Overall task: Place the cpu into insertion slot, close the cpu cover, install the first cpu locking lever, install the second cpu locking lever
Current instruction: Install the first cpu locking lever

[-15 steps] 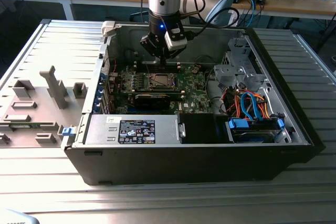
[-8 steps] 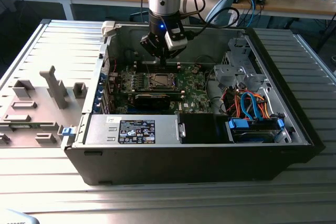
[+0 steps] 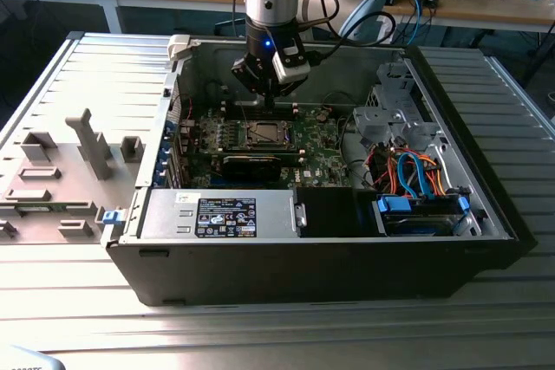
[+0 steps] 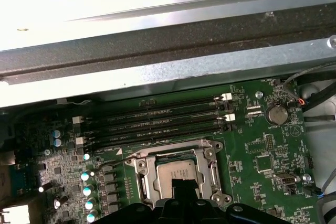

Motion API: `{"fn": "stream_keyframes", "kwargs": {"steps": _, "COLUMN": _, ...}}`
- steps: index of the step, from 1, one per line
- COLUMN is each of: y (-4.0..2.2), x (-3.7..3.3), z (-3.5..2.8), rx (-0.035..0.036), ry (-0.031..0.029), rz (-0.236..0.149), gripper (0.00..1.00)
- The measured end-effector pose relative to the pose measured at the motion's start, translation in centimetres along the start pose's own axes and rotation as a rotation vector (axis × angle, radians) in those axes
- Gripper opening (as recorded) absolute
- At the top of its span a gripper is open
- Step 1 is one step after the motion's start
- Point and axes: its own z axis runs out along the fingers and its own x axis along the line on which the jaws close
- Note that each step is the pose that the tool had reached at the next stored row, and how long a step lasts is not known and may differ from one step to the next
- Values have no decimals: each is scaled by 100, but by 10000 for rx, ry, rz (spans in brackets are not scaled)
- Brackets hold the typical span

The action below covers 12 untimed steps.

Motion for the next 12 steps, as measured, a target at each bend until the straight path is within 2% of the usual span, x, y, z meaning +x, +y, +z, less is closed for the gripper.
{"fn": "stream_keyframes", "kwargs": {"steps": 12, "y": 0, "x": 0, "z": 0, "rx": -3, "ry": 3, "rz": -121, "gripper": 11}}
